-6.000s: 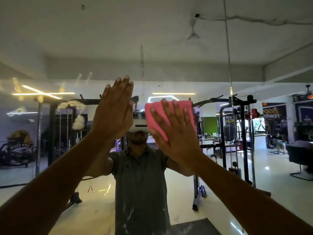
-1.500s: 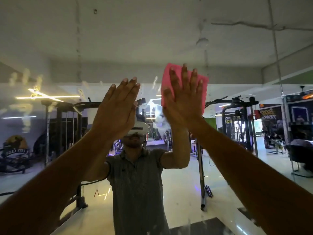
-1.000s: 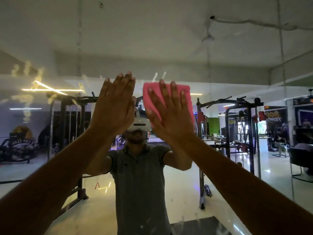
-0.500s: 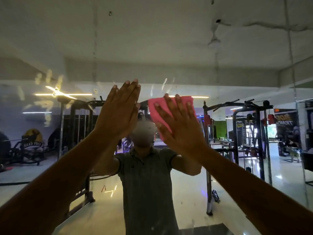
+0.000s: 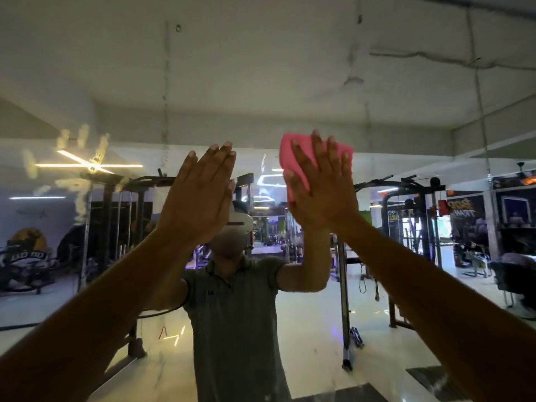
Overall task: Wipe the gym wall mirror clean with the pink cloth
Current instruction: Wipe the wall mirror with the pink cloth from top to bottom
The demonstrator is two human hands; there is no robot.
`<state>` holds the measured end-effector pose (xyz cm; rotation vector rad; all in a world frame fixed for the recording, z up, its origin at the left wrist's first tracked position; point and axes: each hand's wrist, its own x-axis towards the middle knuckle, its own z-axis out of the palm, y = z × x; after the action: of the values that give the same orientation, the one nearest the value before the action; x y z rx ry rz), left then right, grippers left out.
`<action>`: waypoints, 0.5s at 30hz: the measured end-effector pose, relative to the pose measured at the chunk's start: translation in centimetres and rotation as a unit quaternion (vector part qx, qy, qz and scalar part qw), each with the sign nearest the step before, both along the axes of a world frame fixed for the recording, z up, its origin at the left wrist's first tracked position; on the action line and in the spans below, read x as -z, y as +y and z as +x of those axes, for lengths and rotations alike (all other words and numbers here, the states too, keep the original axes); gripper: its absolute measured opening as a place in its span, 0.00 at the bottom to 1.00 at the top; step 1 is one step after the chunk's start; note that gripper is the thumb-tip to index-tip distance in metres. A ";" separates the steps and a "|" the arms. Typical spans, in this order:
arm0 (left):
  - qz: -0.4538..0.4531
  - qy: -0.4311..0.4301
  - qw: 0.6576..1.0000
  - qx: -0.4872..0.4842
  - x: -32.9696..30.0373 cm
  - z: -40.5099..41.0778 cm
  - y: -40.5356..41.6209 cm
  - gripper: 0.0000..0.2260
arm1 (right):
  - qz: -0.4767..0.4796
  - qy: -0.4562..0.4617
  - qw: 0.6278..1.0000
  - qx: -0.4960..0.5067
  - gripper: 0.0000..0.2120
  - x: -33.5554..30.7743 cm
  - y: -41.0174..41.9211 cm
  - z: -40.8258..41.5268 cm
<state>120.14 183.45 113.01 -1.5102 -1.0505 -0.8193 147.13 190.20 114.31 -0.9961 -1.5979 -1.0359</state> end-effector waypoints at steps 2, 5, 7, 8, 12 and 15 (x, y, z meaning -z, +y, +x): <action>0.002 0.001 1.000 -0.002 0.1 -0.1 0.3 0.29 | -0.016 0.070 0.997 0.008 0.37 -3.5 -1.0 -2.0; 0.002 -0.017 1.000 -0.006 0.2 0.2 0.6 0.28 | 0.000 -0.003 1.000 0.023 0.37 -1.2 -1.8 -5.8; -0.001 -0.020 1.000 -0.008 0.2 0.2 0.7 0.28 | 0.017 -0.090 0.996 -0.007 0.36 2.6 -1.2 -5.1; -0.002 -0.020 1.000 -0.010 0.2 0.2 0.7 0.29 | 0.010 -0.108 0.994 -0.023 0.35 3.4 -0.9 -4.1; 0.001 -0.016 1.000 0.002 0.1 -0.2 1.0 0.29 | 0.003 -0.009 1.000 -0.018 0.36 -2.2 -0.6 -3.1; 0.003 -0.024 1.000 0.001 0.2 -0.2 1.3 0.28 | -0.005 0.031 0.999 -0.008 0.35 -3.0 -1.8 -6.2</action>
<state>119.97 184.71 112.85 -1.4939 -1.0807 -0.8625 140.90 188.44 117.28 -1.0119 -1.5599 -0.9787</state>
